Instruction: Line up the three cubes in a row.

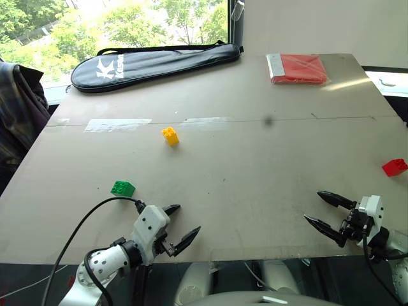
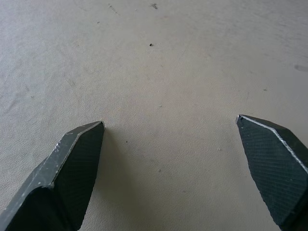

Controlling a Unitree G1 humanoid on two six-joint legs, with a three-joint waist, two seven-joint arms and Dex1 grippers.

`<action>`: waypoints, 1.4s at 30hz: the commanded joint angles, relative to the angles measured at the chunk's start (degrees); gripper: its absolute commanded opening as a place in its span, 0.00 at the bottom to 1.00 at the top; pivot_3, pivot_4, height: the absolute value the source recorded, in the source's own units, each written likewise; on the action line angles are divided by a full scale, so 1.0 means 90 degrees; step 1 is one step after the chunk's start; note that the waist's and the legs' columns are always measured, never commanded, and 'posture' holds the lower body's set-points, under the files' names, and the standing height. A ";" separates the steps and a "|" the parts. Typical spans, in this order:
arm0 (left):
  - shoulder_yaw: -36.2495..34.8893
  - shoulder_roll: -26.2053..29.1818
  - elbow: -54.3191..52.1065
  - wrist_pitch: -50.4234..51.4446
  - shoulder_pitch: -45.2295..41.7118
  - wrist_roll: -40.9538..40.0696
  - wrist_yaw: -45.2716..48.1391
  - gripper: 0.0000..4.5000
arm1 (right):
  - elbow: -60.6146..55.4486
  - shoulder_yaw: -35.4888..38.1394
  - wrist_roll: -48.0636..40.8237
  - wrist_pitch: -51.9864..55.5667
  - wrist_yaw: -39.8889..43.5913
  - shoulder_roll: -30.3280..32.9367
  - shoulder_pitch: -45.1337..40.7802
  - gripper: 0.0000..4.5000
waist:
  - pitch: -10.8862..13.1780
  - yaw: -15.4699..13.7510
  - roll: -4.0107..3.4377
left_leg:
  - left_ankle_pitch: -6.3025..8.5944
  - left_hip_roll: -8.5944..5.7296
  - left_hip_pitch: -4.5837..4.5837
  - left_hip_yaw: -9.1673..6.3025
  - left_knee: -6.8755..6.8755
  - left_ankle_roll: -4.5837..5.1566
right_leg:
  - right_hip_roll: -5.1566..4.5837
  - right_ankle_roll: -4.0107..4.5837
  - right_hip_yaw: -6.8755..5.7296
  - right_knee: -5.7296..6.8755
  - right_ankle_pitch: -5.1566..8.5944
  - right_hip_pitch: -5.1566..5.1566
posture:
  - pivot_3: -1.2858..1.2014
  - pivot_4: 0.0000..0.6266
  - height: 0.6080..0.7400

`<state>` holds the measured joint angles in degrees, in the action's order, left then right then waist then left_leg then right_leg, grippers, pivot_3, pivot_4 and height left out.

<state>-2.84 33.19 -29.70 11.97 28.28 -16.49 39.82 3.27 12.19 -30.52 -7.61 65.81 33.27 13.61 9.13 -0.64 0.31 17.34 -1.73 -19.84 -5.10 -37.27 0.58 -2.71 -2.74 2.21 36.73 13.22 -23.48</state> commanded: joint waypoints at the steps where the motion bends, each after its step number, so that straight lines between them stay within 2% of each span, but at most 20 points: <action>1: 0.0118 -0.0034 -0.0218 0.0056 0.0143 0.0007 -0.0015 1.00 | -0.0260 0.0140 -0.0050 0.0023 -0.0039 0.0010 0.0134 1.00 | 0.0000 -0.0002 0.0000 | 0.0000 0.0000 0.0000 0.0000 0.0000 0.0000 | 0.0000 0.0000 0.0000 0.0000 0.0000 0.0000 | 0.52 0.24 0.86; 10: 0.0195 -0.0095 -0.0425 0.0225 0.0195 -0.0079 -0.0096 1.00 | -0.0586 0.0262 -0.0009 0.0097 -0.0327 0.0007 0.0460 1.00 | 0.0000 -0.0001 0.0001 | 0.0001 0.0000 0.0000 0.0000 -0.0004 -0.0001 | 0.0001 -0.0007 0.0001 0.0002 0.0009 0.0000 | 0.52 0.24 0.86; 19: 0.0280 -0.0057 -0.0402 0.0409 -0.0162 -0.0137 -0.0045 1.00 | -0.0638 0.0397 -0.0037 0.0063 -0.0480 -0.0006 0.0555 1.00 | 0.0000 -0.0008 0.0001 | 0.0001 0.0000 -0.0001 0.0000 -0.0007 -0.0001 | 0.0004 -0.0002 -0.0001 0.0003 0.0001 0.0001 | 0.52 0.24 0.86; 25: 0.0263 0.0320 -0.0746 0.0893 -0.0923 -0.0506 0.0302 1.00 | -0.0484 0.1156 -0.0405 0.0274 -0.0790 0.0137 0.0514 1.00 | 0.0003 -0.0008 0.0000 | 0.0000 0.0000 -0.0001 0.0001 -0.0009 -0.0001 | 0.0015 0.0007 -0.0001 0.0005 -0.0005 0.0001 | 0.52 0.24 0.86; 29: 0.0323 0.0532 -0.1062 0.1417 -0.1899 -0.1120 0.0586 1.00 | 0.0168 0.1938 -0.0513 0.0506 -0.1010 0.0523 0.0204 1.00 | 0.0004 0.0000 0.0002 | 0.0000 -0.0004 -0.0003 0.0004 -0.0018 0.0000 | 0.0023 0.0006 0.0001 0.0007 -0.0008 0.0002 | 0.52 0.24 0.86; 33: 0.0317 0.0704 -0.1270 0.2075 -0.2886 -0.1950 0.0863 1.00 | 0.1219 0.2427 -0.0205 0.0712 -0.1599 0.1023 -0.0390 1.00 | 0.0005 0.0020 0.0003 | 0.0000 -0.0004 -0.0002 0.0007 -0.0017 -0.0001 | 0.0025 0.0007 0.0003 0.0009 -0.0009 0.0002 | 0.52 0.24 0.86; 38: 0.0306 0.0850 -0.1079 0.2578 -0.4049 -0.2512 0.1038 1.00 | 0.2662 0.2408 0.0174 0.0887 -0.1995 0.1576 -0.1496 1.00 | 0.0006 0.0129 0.0002 | -0.0001 -0.0003 0.0000 0.0038 -0.0017 -0.0002 | 0.0034 0.0009 0.0007 0.0012 -0.0010 0.0002 | 0.52 0.24 0.86; 42: 0.0366 0.0917 -0.1048 0.2790 -0.4475 -0.2640 0.1074 1.00 | 0.3670 0.2158 0.0503 0.0974 -0.2002 0.1831 -0.2268 1.00 | 0.0008 0.0193 0.0003 | -0.0001 -0.0003 0.0002 0.0053 -0.0017 -0.0001 | 0.0037 0.0008 0.0018 0.0012 -0.0011 0.0003 | 0.52 0.24 0.86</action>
<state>0.53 40.85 -38.56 36.57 -11.46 -38.95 49.01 34.08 31.84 -26.96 1.21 47.96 48.44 -5.35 9.20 1.09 0.35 17.33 -1.75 -19.83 -4.60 -37.42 0.56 -2.35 -2.67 2.40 36.84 13.13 -23.46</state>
